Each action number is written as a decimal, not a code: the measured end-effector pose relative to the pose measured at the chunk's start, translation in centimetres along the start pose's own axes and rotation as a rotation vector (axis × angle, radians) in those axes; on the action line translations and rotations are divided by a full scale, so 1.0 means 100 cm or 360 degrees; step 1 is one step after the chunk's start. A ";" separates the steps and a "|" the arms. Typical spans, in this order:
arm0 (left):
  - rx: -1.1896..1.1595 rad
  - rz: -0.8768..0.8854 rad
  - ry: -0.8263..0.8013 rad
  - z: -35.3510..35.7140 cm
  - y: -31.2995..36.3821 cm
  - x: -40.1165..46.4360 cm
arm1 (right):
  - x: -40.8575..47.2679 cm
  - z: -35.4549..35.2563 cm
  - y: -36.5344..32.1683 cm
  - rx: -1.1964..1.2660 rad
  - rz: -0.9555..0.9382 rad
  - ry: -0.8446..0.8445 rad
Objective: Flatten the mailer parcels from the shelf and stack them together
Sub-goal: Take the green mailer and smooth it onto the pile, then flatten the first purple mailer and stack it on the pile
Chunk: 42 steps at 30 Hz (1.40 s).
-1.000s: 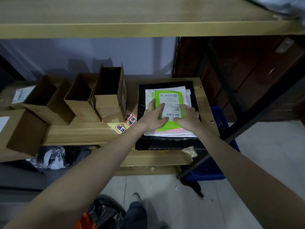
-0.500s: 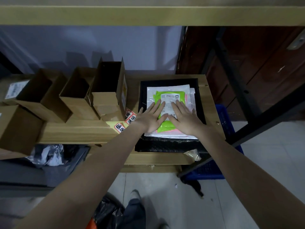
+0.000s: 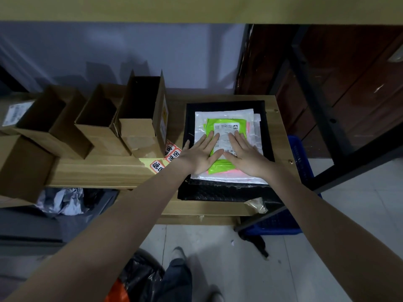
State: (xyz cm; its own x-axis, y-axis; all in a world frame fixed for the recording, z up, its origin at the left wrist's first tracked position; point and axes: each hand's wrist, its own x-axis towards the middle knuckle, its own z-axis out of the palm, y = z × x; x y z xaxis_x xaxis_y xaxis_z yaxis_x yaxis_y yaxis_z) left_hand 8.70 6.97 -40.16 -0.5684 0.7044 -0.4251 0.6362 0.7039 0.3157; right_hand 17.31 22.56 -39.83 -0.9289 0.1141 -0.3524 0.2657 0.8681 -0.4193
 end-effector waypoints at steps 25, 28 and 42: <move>0.0236 0.0328 0.0850 -0.089 0.015 -0.173 | -0.138 -0.104 -0.082 0.0014 -0.0506 0.0501; 0.0313 0.0406 0.0990 -0.101 0.021 -0.211 | -0.167 -0.118 -0.106 -0.0079 -0.0627 0.0531; 0.0236 0.0349 0.1659 -0.196 -0.013 -0.357 | -0.215 -0.184 -0.254 -0.0180 -0.1299 0.0870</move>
State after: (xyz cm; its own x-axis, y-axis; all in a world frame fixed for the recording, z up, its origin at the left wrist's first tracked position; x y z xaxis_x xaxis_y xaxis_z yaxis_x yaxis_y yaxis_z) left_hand 17.89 -17.32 -8.78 -0.5543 0.5939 0.5831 0.7955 0.5841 0.1613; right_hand 25.78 6.96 -6.25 -0.8153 -0.3571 0.4559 -0.5088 0.8176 -0.2695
